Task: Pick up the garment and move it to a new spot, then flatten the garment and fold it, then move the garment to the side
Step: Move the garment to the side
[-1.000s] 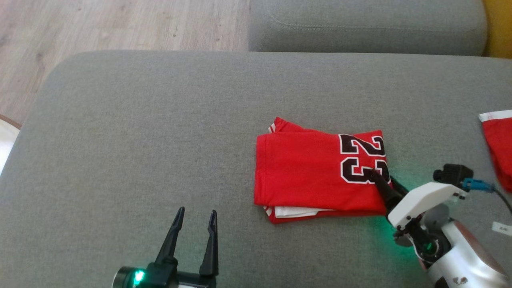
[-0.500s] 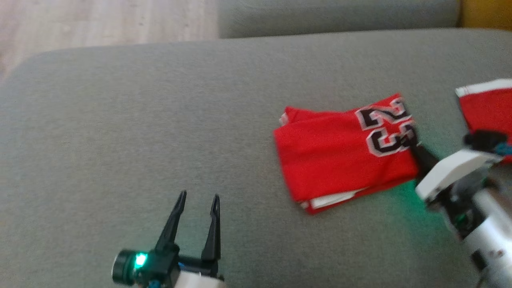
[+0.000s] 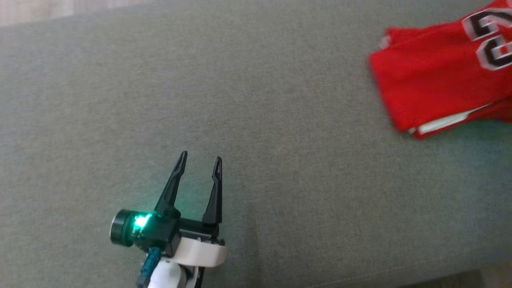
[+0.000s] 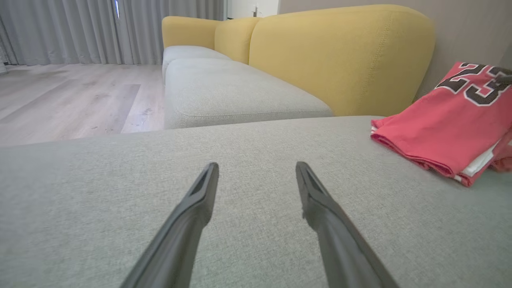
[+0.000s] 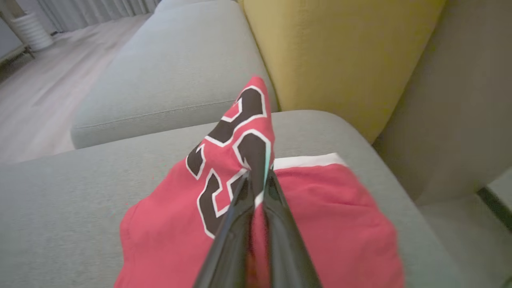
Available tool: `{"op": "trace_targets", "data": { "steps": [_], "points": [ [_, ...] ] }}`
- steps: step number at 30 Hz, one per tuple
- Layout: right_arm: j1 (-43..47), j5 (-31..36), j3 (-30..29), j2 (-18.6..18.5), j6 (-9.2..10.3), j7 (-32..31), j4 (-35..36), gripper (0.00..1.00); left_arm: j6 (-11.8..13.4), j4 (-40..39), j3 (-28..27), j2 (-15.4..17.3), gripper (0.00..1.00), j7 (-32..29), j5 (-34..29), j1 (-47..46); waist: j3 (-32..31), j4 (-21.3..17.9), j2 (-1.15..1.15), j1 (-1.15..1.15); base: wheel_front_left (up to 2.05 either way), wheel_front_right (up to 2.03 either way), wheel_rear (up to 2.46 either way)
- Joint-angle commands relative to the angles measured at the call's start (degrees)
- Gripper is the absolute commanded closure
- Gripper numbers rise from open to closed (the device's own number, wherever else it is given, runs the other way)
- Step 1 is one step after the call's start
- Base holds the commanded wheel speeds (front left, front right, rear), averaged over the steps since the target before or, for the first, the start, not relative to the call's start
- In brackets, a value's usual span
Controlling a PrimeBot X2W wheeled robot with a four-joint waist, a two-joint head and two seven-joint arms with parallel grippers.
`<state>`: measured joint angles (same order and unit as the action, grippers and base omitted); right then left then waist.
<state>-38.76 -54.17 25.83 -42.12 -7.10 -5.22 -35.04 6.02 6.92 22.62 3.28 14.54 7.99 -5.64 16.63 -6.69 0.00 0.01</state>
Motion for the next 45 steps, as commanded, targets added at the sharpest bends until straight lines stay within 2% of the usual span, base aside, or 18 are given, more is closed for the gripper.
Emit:
{"op": "trace_targets", "data": {
  "steps": [1,4,5,6,8,13,20,28,30,33,35,40,45],
  "points": [
    [-0.9,0.7,-1.0,-3.4,-0.39,-0.1,1.3,1.0,-0.1,-1.5,-1.6,-0.4,0.0,0.5,-0.5,-1.5,1.2,-1.1,0.0,-0.01,0.0,0.0,0.0],
    [-1.1,1.9,-2.9,-5.8,-0.39,-1.3,1.3,1.0,-0.4,-1.2,-1.9,-0.4,0.0,0.5,-0.6,-1.9,1.5,-1.4,0.0,-0.01,0.0,0.0,0.0],
    [-1.0,2.5,-3.4,-6.3,-0.39,-1.5,1.1,0.72,-0.6,-1.1,-2.0,-0.4,0.0,0.5,-0.6,-2.0,1.5,-1.5,0.0,-0.01,0.0,0.0,0.0],
    [-1.0,3.3,-4.0,-6.6,-0.39,-1.2,1.0,0.0,-0.8,-1.2,-2.0,-0.4,0.0,0.5,-0.9,-2.2,1.5,-1.4,0.0,-0.01,0.0,0.0,0.0],
    [-0.6,5.7,-4.6,-6.4,-0.39,0.4,1.5,0.0,-0.7,-1.5,-1.9,-0.4,0.0,0.5,-1.4,-2.4,1.1,-1.2,0.0,-0.01,0.0,0.0,0.0],
    [3.4,10.1,-5.9,-1.6,-0.39,6.1,4.1,0.0,-0.2,-1.9,-1.6,-0.4,0.0,0.5,0.3,-1.8,-1.4,-0.1,0.0,-0.01,0.0,0.0,0.0],
    [13.2,14.9,-2.0,8.8,-0.39,12.0,8.3,0.0,0.9,-0.9,-2.2,-0.4,0.0,0.5,3.3,0.5,-7.1,2.8,0.0,-0.01,0.0,0.0,0.0],
    [22.9,18.9,1.6,21.6,-0.39,18.7,8.5,0.0,2.8,-0.1,-3.3,-0.4,0.0,0.5,7.8,5.1,-15.2,7.2,0.0,-0.01,0.0,0.0,0.0],
    [24.3,19.7,1.3,23.1,-0.39,19.3,8.5,0.0,2.8,0.1,-3.3,-0.4,0.0,0.5,8.3,5.7,-16.2,7.8,0.0,-0.01,0.0,0.0,0.0],
    [28.3,24.1,-1.9,26.8,-0.39,20.1,10.1,0.0,3.2,-2.0,-3.9,-0.4,0.0,0.5,8.7,6.9,-17.6,9.3,0.0,-0.01,0.0,0.0,0.0],
    [31.0,28.8,-6.9,29.5,-0.39,20.2,14.4,0.0,3.1,-4.0,-4.4,-0.4,0.0,0.5,8.4,7.9,-18.2,10.0,0.0,-0.01,0.0,0.0,0.0],
    [38.9,42.2,-14.4,33.8,-0.39,20.2,23.7,0.0,1.8,-9.0,-5.2,-0.4,0.0,0.5,4.6,11.0,-19.7,10.8,0.0,-0.01,0.0,0.0,0.0],
    [45.3,47.9,-20.2,36.8,-0.39,20.2,28.1,0.0,0.9,-9.8,-6.3,-0.4,0.0,0.5,3.0,14.8,-21.0,11.0,0.0,-0.01,0.0,0.0,0.0]
  ]
}}
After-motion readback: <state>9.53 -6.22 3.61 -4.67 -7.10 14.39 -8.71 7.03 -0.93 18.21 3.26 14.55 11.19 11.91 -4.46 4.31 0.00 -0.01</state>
